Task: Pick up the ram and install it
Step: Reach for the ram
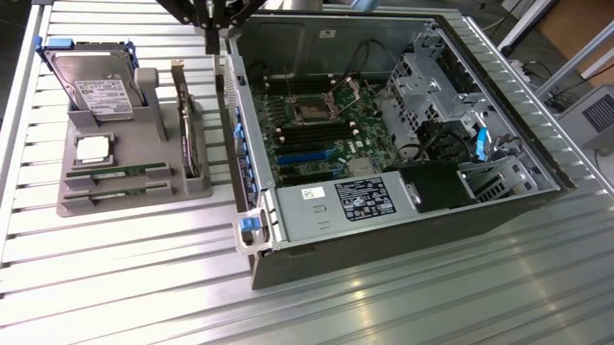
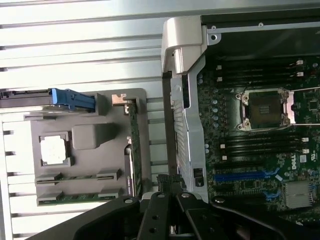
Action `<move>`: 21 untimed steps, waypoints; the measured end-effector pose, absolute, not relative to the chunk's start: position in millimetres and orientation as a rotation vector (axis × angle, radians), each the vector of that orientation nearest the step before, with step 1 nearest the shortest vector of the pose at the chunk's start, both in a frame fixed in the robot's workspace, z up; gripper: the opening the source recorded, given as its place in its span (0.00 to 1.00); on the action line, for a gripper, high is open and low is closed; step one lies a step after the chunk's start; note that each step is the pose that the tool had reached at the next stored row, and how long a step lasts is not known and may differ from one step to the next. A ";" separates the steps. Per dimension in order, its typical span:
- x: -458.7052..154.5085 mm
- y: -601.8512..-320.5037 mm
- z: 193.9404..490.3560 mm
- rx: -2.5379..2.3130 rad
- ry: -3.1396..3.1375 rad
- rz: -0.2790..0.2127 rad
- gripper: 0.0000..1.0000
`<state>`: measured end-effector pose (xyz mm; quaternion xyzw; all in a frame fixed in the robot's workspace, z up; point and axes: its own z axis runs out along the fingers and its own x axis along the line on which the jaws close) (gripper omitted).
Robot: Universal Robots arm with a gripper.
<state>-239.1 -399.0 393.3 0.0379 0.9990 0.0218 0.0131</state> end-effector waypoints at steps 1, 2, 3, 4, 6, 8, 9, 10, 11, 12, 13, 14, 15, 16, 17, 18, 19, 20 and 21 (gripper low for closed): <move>-239.8 -399.0 393.3 0.118 3.112 0.068 0.10; -240.6 -398.9 393.3 0.118 3.113 0.068 0.10; -241.3 -399.0 393.3 0.118 3.112 0.068 0.10; -242.3 -398.9 393.3 0.118 3.112 0.068 0.10; -245.1 -399.0 393.3 0.118 3.112 0.068 0.10; -247.5 -398.9 393.3 0.118 3.112 0.068 0.10; -248.4 -398.9 393.3 0.118 3.112 0.068 0.10; -249.8 -399.0 393.3 0.118 3.113 0.068 0.10; -251.3 -399.0 393.3 0.118 3.112 0.068 0.10; -252.3 -398.9 393.3 0.118 3.112 0.068 0.10; -253.2 -398.9 393.3 0.118 3.112 0.068 0.10; -254.0 -398.9 393.3 0.118 3.113 0.068 0.10; -255.9 -399.0 393.3 0.118 3.112 0.068 0.10; -257.4 -399.0 393.3 0.118 3.112 0.068 0.10; -259.1 -399.0 393.3 0.118 3.113 0.068 0.10; -260.0 -399.0 393.3 0.118 3.113 0.068 0.10; -261.0 -399.0 393.3 0.118 3.112 0.068 0.10; -261.9 -398.9 393.3 0.118 3.112 0.068 0.10; -262.9 -398.9 393.3 0.118 3.113 0.068 0.10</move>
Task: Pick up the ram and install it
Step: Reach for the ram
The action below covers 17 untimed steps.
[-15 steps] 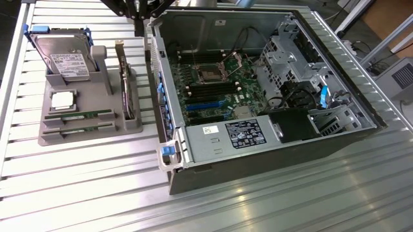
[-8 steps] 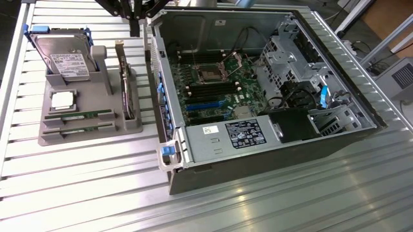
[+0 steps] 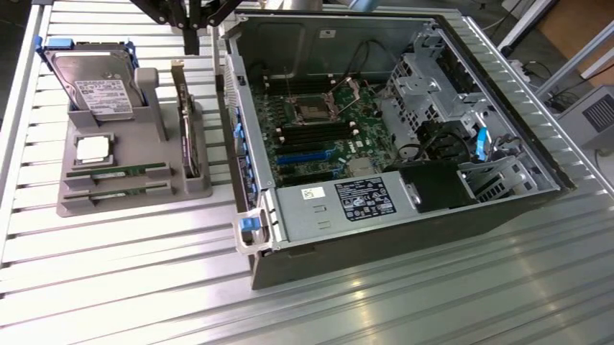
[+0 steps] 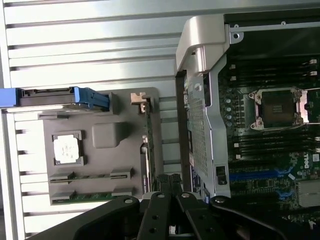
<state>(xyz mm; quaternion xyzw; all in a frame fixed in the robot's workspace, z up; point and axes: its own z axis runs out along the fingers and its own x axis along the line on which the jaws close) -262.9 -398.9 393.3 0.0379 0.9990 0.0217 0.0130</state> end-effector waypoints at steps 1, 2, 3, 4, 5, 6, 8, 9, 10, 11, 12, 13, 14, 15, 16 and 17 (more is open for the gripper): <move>-263.6 -399.0 393.3 0.118 3.112 0.068 0.10; -264.5 -399.0 393.3 0.118 3.113 0.068 0.10; -265.3 -398.9 393.3 0.118 3.112 0.068 0.10; -266.2 -399.0 393.3 0.118 3.113 0.068 0.10; -267.5 -398.9 393.3 0.118 3.113 0.068 0.10; -269.3 -398.9 393.3 0.118 3.112 0.068 0.10; -271.3 -398.9 393.3 0.118 3.112 0.068 0.10; -272.1 -399.0 393.3 0.118 3.112 0.068 0.10; -272.9 -399.0 393.3 0.118 3.112 0.068 0.10; -273.8 -399.0 393.3 0.118 3.112 0.068 0.10; -274.5 -399.0 393.3 0.118 3.113 0.068 0.10; -275.5 -399.0 393.3 0.118 3.112 0.068 0.10; -276.4 -399.0 393.3 0.118 3.112 0.068 0.10; -277.5 -398.9 393.3 0.118 3.113 0.068 0.10; -278.3 -398.9 393.3 0.118 3.113 0.068 0.10; -279.1 -399.0 393.3 0.118 3.113 0.068 0.10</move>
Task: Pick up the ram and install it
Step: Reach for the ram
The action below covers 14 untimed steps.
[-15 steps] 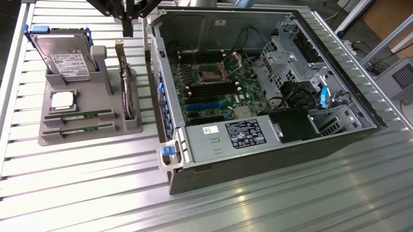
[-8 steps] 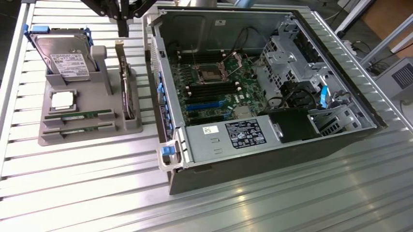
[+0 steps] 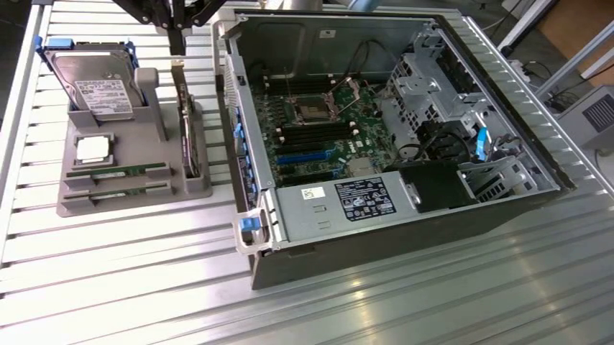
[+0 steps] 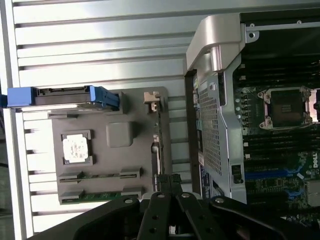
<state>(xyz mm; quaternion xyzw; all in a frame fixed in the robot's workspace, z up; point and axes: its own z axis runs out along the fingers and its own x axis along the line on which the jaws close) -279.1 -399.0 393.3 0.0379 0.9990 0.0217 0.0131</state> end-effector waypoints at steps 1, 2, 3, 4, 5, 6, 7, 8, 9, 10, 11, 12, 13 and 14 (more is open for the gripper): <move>-280.4 -399.0 393.3 0.118 3.112 0.068 0.10; -281.4 -399.0 393.3 0.118 3.113 0.068 0.10; -282.4 -399.0 393.3 0.118 3.113 0.068 0.10; -283.3 -399.0 393.3 0.118 3.113 0.068 0.10; -284.2 -399.0 393.3 0.118 3.112 0.068 0.10; -285.2 -398.9 393.3 0.118 3.112 0.068 0.10; -286.1 -398.9 393.3 0.118 3.112 0.068 0.10; -287.4 -398.9 393.3 0.118 3.113 0.068 0.10; -288.6 -399.0 393.3 0.118 3.112 0.068 0.10; -289.6 -399.0 393.3 0.118 3.113 0.068 0.10; -290.7 -399.0 393.3 0.118 3.112 0.068 0.10; -291.9 -399.0 393.3 0.118 3.112 0.068 0.10; -293.0 -398.9 393.3 0.118 3.112 0.068 0.10; -294.4 -398.9 393.3 0.118 3.112 0.068 0.10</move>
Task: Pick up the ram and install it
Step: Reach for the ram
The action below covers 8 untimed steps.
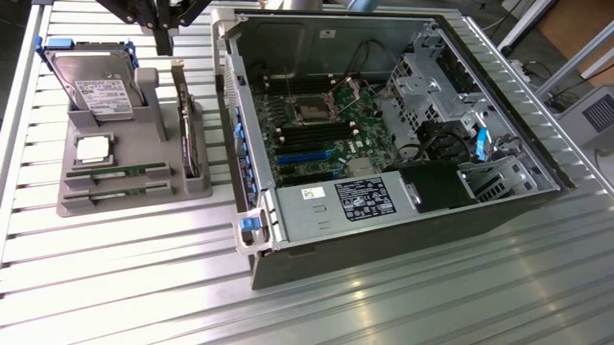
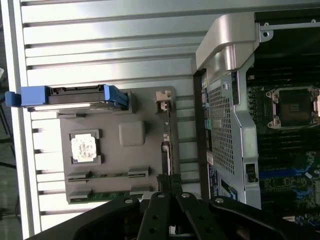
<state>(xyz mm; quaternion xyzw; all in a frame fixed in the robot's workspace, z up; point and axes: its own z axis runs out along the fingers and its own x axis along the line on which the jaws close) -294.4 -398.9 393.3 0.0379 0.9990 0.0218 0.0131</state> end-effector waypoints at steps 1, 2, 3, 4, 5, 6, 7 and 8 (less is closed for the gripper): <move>-296.3 -399.0 393.3 0.118 3.112 0.068 0.10; -298.4 -398.9 393.3 0.118 3.113 0.068 0.10; -300.6 -398.9 393.4 0.118 3.113 0.068 0.10; -302.4 -399.0 393.3 0.118 3.112 0.068 0.10; -304.4 -399.0 393.3 0.118 3.113 0.068 0.10; -305.6 -399.0 393.3 0.118 3.112 0.068 0.10; -306.8 -399.0 393.3 0.118 3.113 0.068 0.10; -308.3 -399.0 393.3 0.118 3.113 0.068 0.10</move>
